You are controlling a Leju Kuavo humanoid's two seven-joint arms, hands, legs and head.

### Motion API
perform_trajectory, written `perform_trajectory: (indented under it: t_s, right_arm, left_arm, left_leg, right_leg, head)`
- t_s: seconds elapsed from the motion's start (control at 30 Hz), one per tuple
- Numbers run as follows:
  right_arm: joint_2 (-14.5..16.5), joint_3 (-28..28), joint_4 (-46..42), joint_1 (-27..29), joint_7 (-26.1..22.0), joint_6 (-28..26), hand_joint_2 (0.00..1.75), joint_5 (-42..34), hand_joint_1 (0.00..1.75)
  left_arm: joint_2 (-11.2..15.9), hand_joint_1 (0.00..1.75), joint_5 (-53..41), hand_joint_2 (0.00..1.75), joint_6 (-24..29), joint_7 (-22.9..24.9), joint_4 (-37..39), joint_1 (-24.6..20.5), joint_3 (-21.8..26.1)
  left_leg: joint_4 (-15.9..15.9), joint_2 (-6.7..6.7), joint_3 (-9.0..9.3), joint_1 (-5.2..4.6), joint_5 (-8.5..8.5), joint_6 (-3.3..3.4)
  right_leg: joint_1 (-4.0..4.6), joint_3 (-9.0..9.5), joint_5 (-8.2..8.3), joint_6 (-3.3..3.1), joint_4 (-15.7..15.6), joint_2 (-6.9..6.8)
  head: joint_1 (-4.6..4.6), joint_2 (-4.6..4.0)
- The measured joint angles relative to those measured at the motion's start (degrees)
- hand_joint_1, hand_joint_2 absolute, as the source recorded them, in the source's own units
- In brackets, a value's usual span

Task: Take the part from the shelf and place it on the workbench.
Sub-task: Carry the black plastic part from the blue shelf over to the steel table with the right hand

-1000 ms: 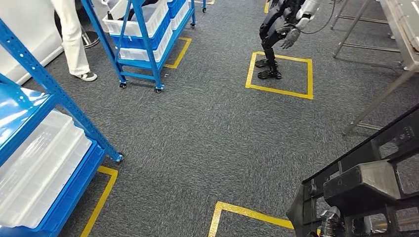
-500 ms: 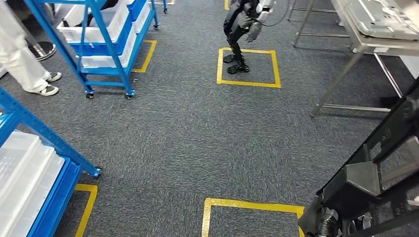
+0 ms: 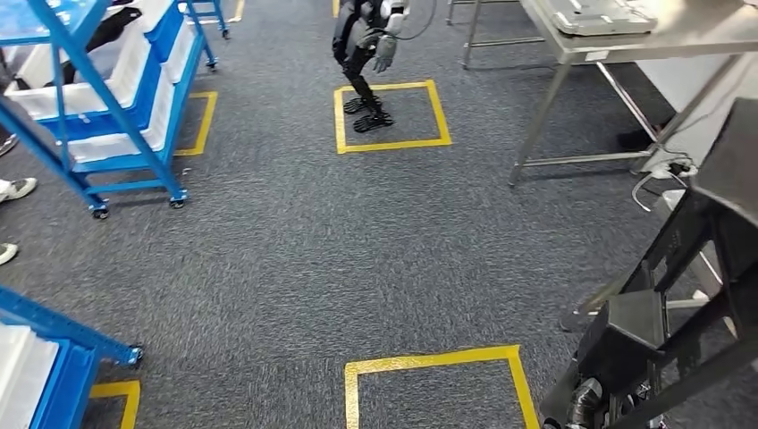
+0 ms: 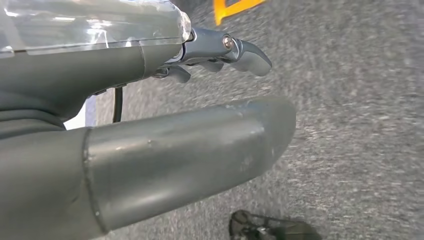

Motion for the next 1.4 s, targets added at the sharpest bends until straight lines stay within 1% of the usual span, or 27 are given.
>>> perform_trajectory:
  t_s: [0.07,0.13,0.2,0.23,0.27,0.33,0.37,0.4,0.43,0.47,0.53,0.57,0.63,0.7,0.77,0.83,0.9,0.93,0.97,1.0,1.07,1.13,1.2,1.23,1.3,1.37,1.4]
  right_arm:
    - [0.0,0.1,0.0,0.0,0.3,-1.0,1.75,0.7,1.75]
    - [0.0,0.1,-0.1,0.4,0.7,-1.6,1.75,1.0,1.75]
    - [0.0,0.2,-0.2,1.1,0.9,-1.7,1.75,1.0,1.75]
    - [0.0,0.2,-0.4,1.5,1.0,-1.6,1.75,0.9,1.75]
    - [0.0,0.2,-0.6,1.7,1.0,-1.5,1.75,0.8,1.75]
    - [0.0,0.2,-0.9,2.0,1.0,-1.2,1.75,0.4,1.75]
    - [-0.1,0.2,-1.0,2.1,1.0,-1.0,1.75,0.1,1.75]
    - [-0.1,0.2,-1.0,2.2,1.0,-0.8,1.75,-0.1,1.75]
    - [-0.1,0.1,-1.1,2.4,1.0,-0.6,1.75,-0.3,1.75]
    - [-0.1,0.1,-1.1,2.5,1.0,-0.5,1.75,-0.4,1.75]
    - [-0.1,0.1,-1.1,2.6,1.0,-0.4,1.75,-0.5,1.75]
    - [-0.1,0.1,-1.2,2.7,1.0,-0.3,1.75,-0.5,1.75]
    - [-0.1,0.1,-1.4,2.8,1.0,-0.3,1.75,-0.5,1.75]
    - [-0.1,0.0,-1.6,3.0,1.1,-0.3,1.75,-0.5,1.75]
    - [0.0,0.0,-1.7,3.1,1.2,-0.1,1.75,-0.5,1.75]
    - [0.0,-0.1,-1.8,3.1,1.3,0.1,1.75,-0.4,1.75]
    - [0.0,-0.1,-1.8,3.1,1.4,0.3,1.75,-0.4,1.75]
    - [0.0,-0.1,-1.8,3.2,1.4,0.3,1.75,-0.3,1.75]
    - [0.0,-0.1,-1.8,3.2,1.5,0.3,1.75,-0.3,1.75]
    - [0.0,-0.1,-1.8,3.2,1.6,0.3,1.75,-0.3,1.75]
    - [0.0,-0.1,-1.8,3.1,1.8,0.3,1.75,-0.2,1.75]
    - [0.0,-0.1,-1.8,3.2,1.8,0.3,1.75,-0.1,1.75]
    - [0.0,-0.2,-1.9,3.3,1.9,-0.4,1.75,0.5,1.75]
    - [0.0,-0.2,-1.9,3.4,2.1,-1.3,1.75,1.3,1.75]
    - [0.0,-0.2,-2.0,3.5,2.6,-3.7,1.75,3.5,1.75]
    - [-0.1,-0.2,-2.0,3.5,3.1,-5.5,1.75,5.1,1.75]
    - [-0.1,-0.2,-2.0,3.5,3.2,-5.9,1.75,5.4,1.75]
  left_arm:
    - [0.0,0.0,-0.3,0.0,0.0,0.0,0.0,0.0,0.0]
    - [0.0,0.0,-0.6,0.0,0.0,0.0,0.0,0.0,0.0]
    - [-0.1,0.0,-0.7,0.0,0.0,-0.1,0.0,-0.1,0.0]
    - [-0.1,0.0,-0.8,0.0,0.0,-0.1,0.0,-0.1,0.0]
    - [-0.1,0.0,-0.9,0.0,0.0,-0.1,0.0,-0.2,0.0]
    - [-0.1,0.0,-1.1,0.0,0.0,-0.1,0.0,-0.1,0.0]
    - [-0.1,0.0,-1.2,0.0,0.0,0.0,0.0,-0.1,0.0]
    - [-0.1,0.0,-1.2,0.0,0.0,0.0,0.0,0.0,0.0]
    - [-0.1,0.0,-1.2,0.0,0.0,0.1,0.0,0.0,0.0]
    - [0.0,0.0,-1.2,0.0,0.0,0.2,0.0,0.0,0.0]
    - [-0.1,0.0,-1.3,0.0,0.0,0.2,0.0,-0.2,0.0]
    - [-0.1,0.0,-1.3,0.0,0.0,0.2,0.0,-0.2,0.0]
    - [-0.1,0.0,-1.3,0.0,0.0,0.2,0.0,-0.4,0.0]
    - [-0.1,0.0,-1.3,0.0,0.0,0.2,0.0,-0.7,0.0]
    - [-0.1,0.0,-1.3,0.0,0.0,0.2,0.0,-0.8,0.0]
    - [0.0,0.0,-1.3,0.0,0.0,0.2,0.0,-0.7,0.0]
    - [0.0,0.0,-1.3,0.0,-0.1,0.2,0.0,-0.5,0.0]
    - [0.0,0.0,-1.4,0.0,-0.1,0.2,0.0,-0.4,0.0]
    - [0.0,0.0,-1.4,0.0,-0.1,0.2,0.0,-0.4,0.0]
    - [0.0,0.0,-1.4,0.0,0.0,0.2,0.0,-0.4,0.0]
    - [0.1,0.0,-1.4,0.0,0.0,0.2,0.0,-0.3,0.0]
    - [0.1,0.0,-1.4,0.0,-0.1,0.2,0.0,-0.4,0.0]
    - [0.0,0.0,-1.4,0.0,-0.1,0.2,0.0,-0.5,0.0]
    - [0.0,0.0,-1.5,0.0,-0.1,0.2,0.0,-0.6,0.0]
    - [-0.1,0.0,-1.7,0.0,0.0,0.1,0.0,-0.6,0.0]
    - [0.0,0.0,-1.8,0.0,0.0,0.1,0.0,-0.4,0.0]
    - [0.0,0.0,-1.8,0.0,0.0,0.1,0.0,-0.3,0.0]
  left_leg:
    - [-6.9,-3.16,2.74,0.18,2.98,0.34]
    - [-9.3,-4.96,3.7,0.13,3.18,0.72]
    - [-9.9,-3.62,3.95,0.13,3.43,1.33]
    - [-10.2,-2.86,4.1,0.23,3.63,1.76]
    - [-10.6,-1.99,4.24,0.34,3.82,2.18]
    - [-11.0,-0.19,4.41,0.26,3.9,2.71]
    - [-10.9,0.81,4.43,0.16,3.82,2.8]
    - [-10.9,1.73,4.47,0.1,3.73,2.81]
    - [-10.9,2.62,4.54,0.08,3.61,2.76]
    - [-10.9,3.42,4.68,0.08,3.47,2.66]
    - [-10.9,4.79,5.22,0.07,3.08,2.32]
    - [-10.9,5.35,5.45,-0.03,2.84,2.04]
    - [-10.9,6.29,5.81,-0.18,2.47,1.41]
    - [-11.0,7.01,6.22,-0.14,2.18,0.75]
    - [-9.4,5.16,5.9,0.08,0.83,0.25]
    - [-3.6,2.09,3.26,0.22,-2.51,0.01]
    - [3.7,1.08,-0.48,0.22,-5.28,-0.09]
    - [5.4,1.0,-1.54,0.22,-5.16,-0.09]
    - [4.8,0.89,-1.57,0.22,-3.82,-0.03]
    - [2.0,0.52,-0.61,0.23,-1.56,0.07]
    - [-5.3,-2.03,2.27,0.35,2.11,0.43]
    - [-8.8,-4.14,3.67,0.31,2.89,0.79]
    - [-9.2,-3.51,3.83,0.24,2.88,1.26]
    - [-9.5,-2.79,3.98,0.34,3.06,1.62]
    - [-10.2,-1.14,4.29,0.58,3.43,2.42]
    - [-10.4,0.62,4.44,0.39,3.43,2.81]
    - [-10.4,1.53,4.46,0.28,3.35,2.84]
  right_leg:
    - [-0.05,-0.35,-0.26,0.45,0.7,1.49]
    - [-0.23,-1.0,-0.2,1.17,1.0,2.92]
    - [-0.4,-1.42,0.04,1.9,1.0,4.05]
    - [-0.32,-1.69,-0.31,2.16,1.5,3.34]
    - [-0.21,-2.43,-1.33,2.37,3.0,1.83]
    - [-0.21,-5.4,-4.82,2.79,9.1,-1.93]
    - [-0.36,-7.27,-6.45,3.02,12.7,-2.91]
    - [-0.55,-8.63,-7.25,3.22,15.4,-3.33]
    - [-0.73,-9.11,-6.98,3.38,16.2,-3.58]
    - [-0.86,-8.32,-5.6,3.47,14.7,-3.9]
    - [-0.85,-4.13,-1.89,3.28,6.9,-5.74]
    - [-0.65,-2.21,-0.68,3.03,3.4,-6.72]
    - [-0.15,-0.75,-0.29,2.45,0.6,-7.58]
    - [-0.1,-0.78,-0.14,1.82,0.4,-6.33]
    - [-0.39,-0.51,0.18,1.11,-0.3,-5.25]
    - [-0.51,-0.3,0.32,0.6,-0.6,-4.22]
    - [-0.36,-0.31,0.23,0.36,-0.4,-2.85]
    - [-0.29,-0.28,0.15,0.32,-0.2,-2.04]
    - [-0.26,-0.24,0.04,0.34,0.0,-1.21]
    - [-0.28,-0.17,-0.1,0.42,0.2,-0.38]
    - [-0.32,-0.22,-0.45,0.83,0.8,1.15]
    - [-0.41,-0.67,-0.53,1.47,1.2,2.52]
    - [-0.5,-1.09,-0.23,2.21,1.1,3.87]
    - [-0.46,-1.26,-0.34,2.5,1.2,3.7]
    - [-0.31,-2.72,-2.24,3.02,4.1,0.89]
    - [-0.43,-6.03,-5.77,3.47,10.9,-2.58]
    - [-0.57,-7.72,-6.99,3.68,14.1,-3.25]
  head:
    - [0.02,0.0]
    - [0.02,0.0]
    - [0.0,0.0]
    - [0.05,0.0]
    - [0.15,0.0]
    - [0.33,0.0]
    - [0.37,0.0]
    - [0.38,0.0]
    - [0.38,0.0]
    - [0.38,0.0]
    - [0.39,0.0]
    - [0.39,0.0]
    - [0.37,0.0]
    - [0.36,0.0]
    - [0.34,0.0]
    - [0.32,0.0]
    - [0.31,0.0]
    - [0.31,0.0]
    - [0.31,0.0]
    - [0.3,0.0]
    - [0.32,0.0]
    - [0.31,0.0]
    - [0.3,0.0]
    - [0.32,0.0]
    - [0.51,0.0]
    - [0.68,0.0]
    - [0.69,0.0]
